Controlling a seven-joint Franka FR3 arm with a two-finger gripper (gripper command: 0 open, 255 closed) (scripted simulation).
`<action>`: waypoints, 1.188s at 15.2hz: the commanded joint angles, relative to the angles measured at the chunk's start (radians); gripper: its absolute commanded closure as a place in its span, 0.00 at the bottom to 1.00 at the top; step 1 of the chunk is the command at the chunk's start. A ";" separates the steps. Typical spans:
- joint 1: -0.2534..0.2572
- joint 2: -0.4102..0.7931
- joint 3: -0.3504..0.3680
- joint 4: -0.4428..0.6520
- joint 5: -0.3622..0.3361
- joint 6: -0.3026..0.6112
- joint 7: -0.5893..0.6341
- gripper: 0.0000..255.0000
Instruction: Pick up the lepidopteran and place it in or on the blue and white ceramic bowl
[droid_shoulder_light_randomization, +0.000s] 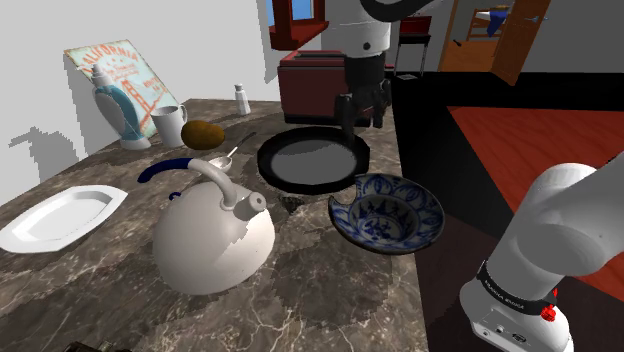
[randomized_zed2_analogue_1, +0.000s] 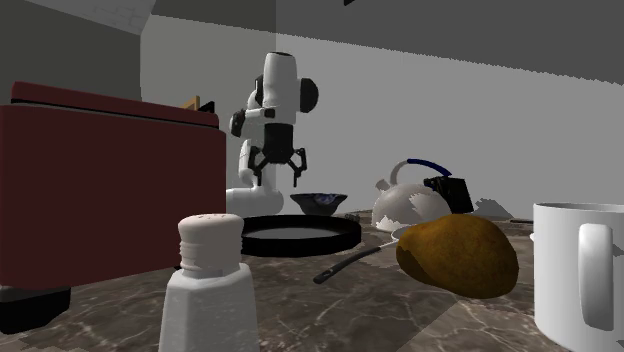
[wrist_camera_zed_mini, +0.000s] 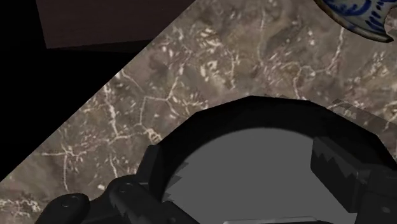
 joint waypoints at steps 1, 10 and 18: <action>0.013 0.061 0.045 0.049 -0.001 -0.017 0.042 0.00; 0.077 0.410 0.240 0.344 -0.061 -0.117 0.255 0.00; 0.160 0.667 0.325 0.545 -0.141 -0.189 0.397 0.00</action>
